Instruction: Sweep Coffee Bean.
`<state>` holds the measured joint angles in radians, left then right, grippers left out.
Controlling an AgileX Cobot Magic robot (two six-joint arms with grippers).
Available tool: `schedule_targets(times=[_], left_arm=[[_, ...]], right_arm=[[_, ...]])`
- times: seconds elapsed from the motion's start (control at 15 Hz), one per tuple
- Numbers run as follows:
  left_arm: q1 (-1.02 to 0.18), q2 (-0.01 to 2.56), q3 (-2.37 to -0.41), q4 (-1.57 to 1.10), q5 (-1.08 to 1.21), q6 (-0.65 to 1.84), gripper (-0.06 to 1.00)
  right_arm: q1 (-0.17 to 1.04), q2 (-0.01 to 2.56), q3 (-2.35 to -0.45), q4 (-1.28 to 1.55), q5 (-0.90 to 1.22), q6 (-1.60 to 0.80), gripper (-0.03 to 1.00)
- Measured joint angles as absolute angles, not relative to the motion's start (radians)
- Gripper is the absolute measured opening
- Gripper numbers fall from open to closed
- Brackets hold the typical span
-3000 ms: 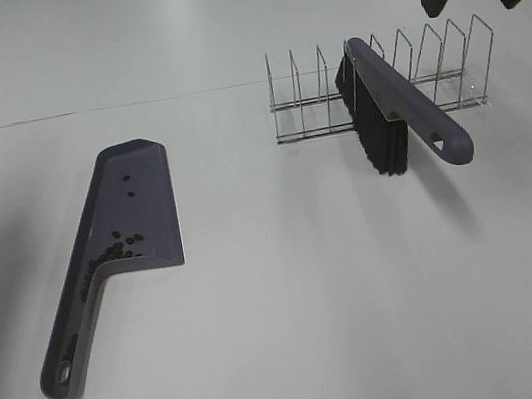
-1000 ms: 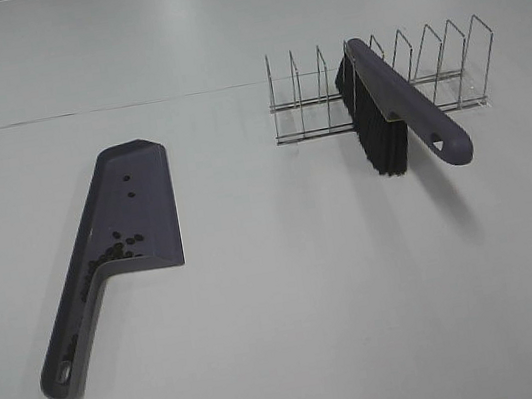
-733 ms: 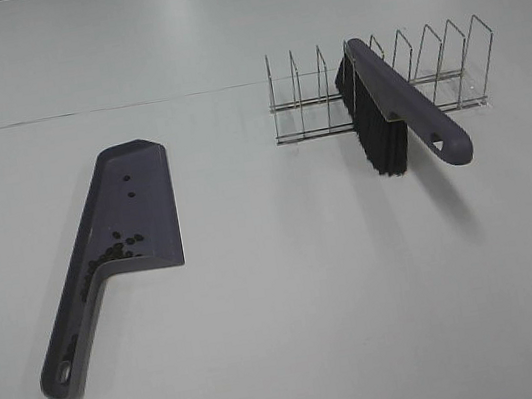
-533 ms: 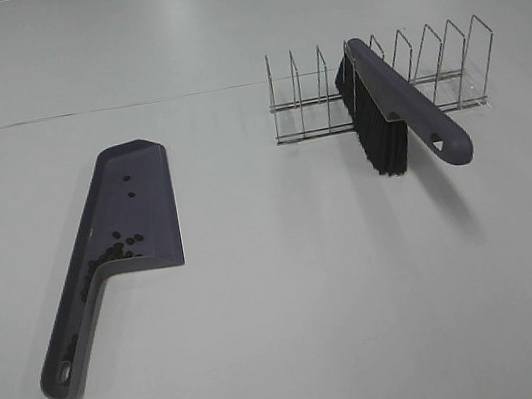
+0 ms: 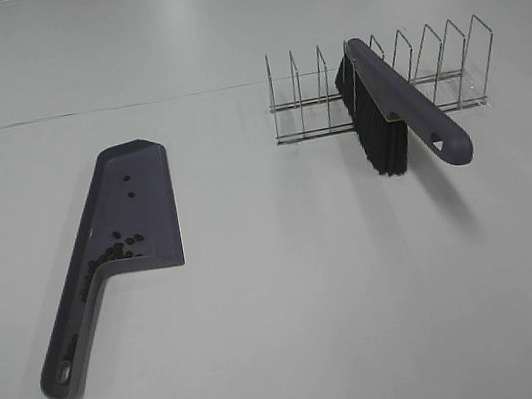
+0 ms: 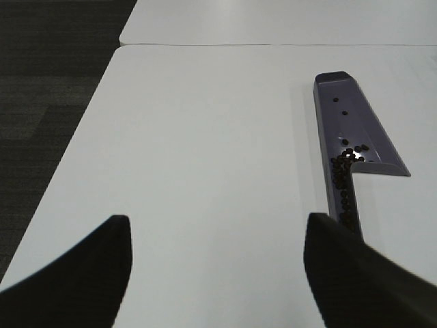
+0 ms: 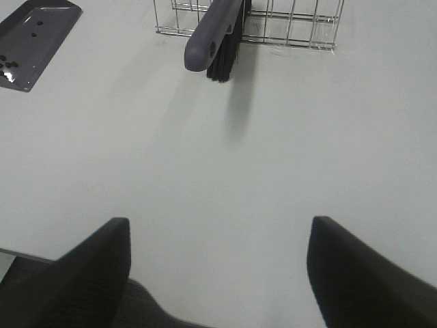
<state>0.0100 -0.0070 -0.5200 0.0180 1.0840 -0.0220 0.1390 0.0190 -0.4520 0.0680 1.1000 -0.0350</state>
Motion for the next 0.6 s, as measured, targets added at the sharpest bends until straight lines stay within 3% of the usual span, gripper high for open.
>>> schedule_targets(times=[0.6], left_arm=[[0.056, -0.007, -0.520, -0.014, 1.084, -0.022, 0.65]], right_arm=[[0.113, -0.004, -0.452, 0.023, 1.101, -0.035, 0.63]])
